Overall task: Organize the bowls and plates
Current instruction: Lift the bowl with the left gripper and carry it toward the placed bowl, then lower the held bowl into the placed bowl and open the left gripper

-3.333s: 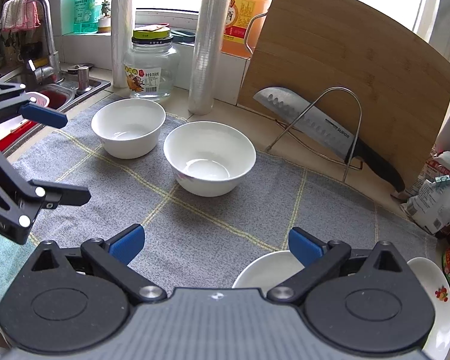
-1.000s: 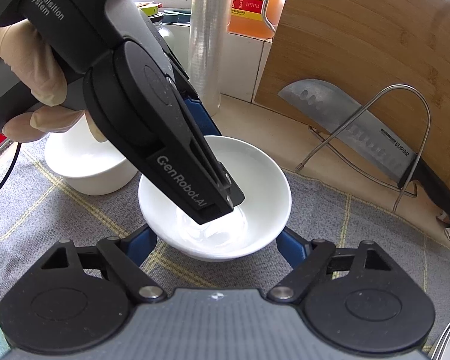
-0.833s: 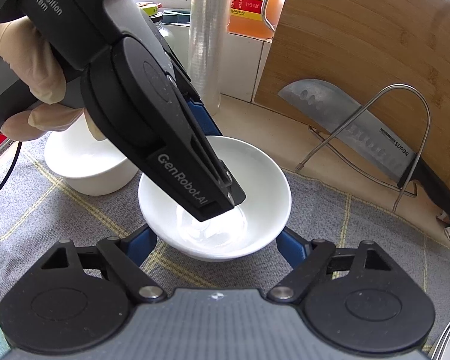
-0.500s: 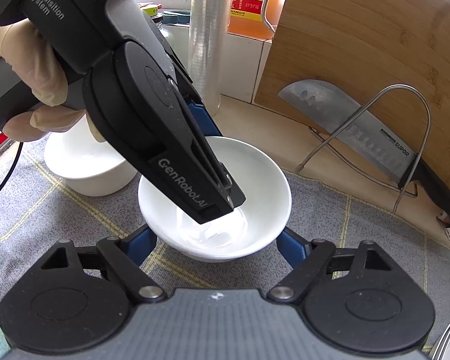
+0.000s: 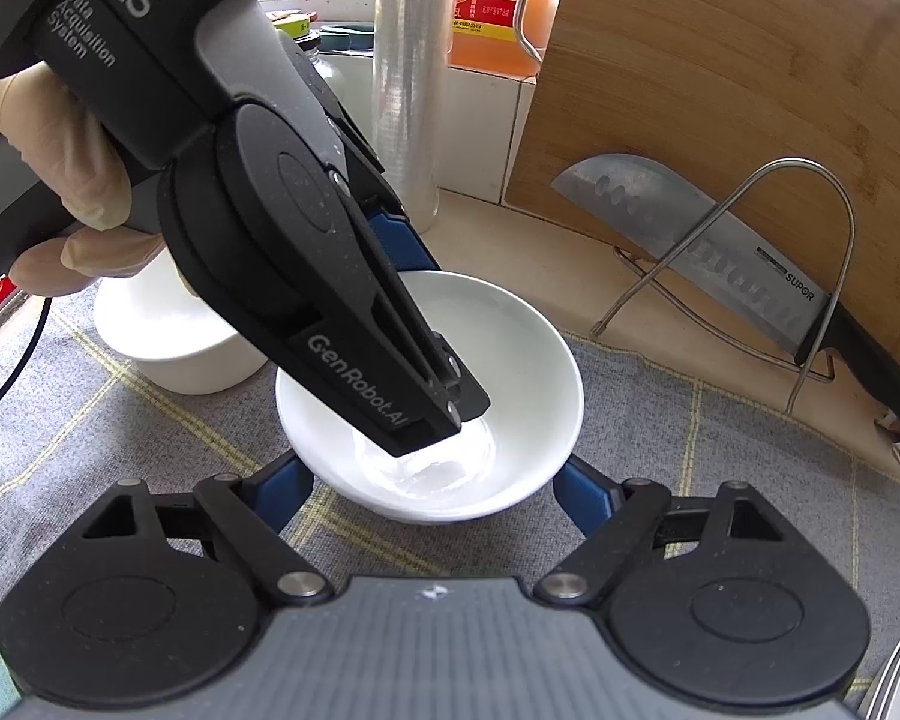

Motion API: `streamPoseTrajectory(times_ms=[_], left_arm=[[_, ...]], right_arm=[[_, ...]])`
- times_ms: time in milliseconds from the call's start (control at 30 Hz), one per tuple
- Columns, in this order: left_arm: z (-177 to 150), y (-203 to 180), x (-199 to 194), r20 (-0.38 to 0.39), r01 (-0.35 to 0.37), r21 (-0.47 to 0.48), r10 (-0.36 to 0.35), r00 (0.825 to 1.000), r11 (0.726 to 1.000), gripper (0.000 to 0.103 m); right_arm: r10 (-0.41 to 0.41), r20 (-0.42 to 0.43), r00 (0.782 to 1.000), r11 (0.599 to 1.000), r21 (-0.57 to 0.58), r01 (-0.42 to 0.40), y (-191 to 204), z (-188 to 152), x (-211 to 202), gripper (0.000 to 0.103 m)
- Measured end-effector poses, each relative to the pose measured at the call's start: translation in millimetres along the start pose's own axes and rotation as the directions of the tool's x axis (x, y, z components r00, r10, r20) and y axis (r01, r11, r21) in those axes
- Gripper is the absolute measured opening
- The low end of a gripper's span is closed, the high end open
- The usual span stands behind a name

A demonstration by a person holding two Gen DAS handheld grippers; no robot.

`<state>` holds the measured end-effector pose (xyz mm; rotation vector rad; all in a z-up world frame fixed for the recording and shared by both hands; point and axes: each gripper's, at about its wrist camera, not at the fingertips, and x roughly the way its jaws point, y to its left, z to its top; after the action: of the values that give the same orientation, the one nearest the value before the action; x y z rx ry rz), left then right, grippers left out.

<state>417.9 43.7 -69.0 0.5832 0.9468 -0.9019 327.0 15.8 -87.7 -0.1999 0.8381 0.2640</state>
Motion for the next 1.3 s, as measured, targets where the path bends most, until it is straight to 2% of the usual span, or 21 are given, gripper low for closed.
streamPoseTrajectory(times_ms=[233, 700, 1000, 1300], left_arm=[[2, -8, -17, 0.029, 0.004, 0.012, -0.004, 1.000, 1.000, 0.056], [9, -47, -52, 0.066, -0.022, 0.064, 0.017, 0.998, 0.998, 0.056], [17, -80, -65, 0.087, -0.024, 0.119, 0.013, 0.996, 0.993, 0.056], [31, -121, -71, 0.111, 0.002, 0.198, -0.025, 0.994, 0.980, 0.056]], right_arm=[[-0.009, 0.017, 1.000, 1.000, -0.007, 0.009, 1, -1, -14, 0.090], [-0.042, 0.070, 0.997, 0.999, -0.007, 0.043, 2, -14, -61, 0.090], [-0.082, 0.093, 0.992, 0.996, 0.029, 0.080, -3, -33, -91, 0.090], [-0.150, 0.092, 0.984, 0.987, 0.074, 0.143, -12, -58, -122, 0.090]])
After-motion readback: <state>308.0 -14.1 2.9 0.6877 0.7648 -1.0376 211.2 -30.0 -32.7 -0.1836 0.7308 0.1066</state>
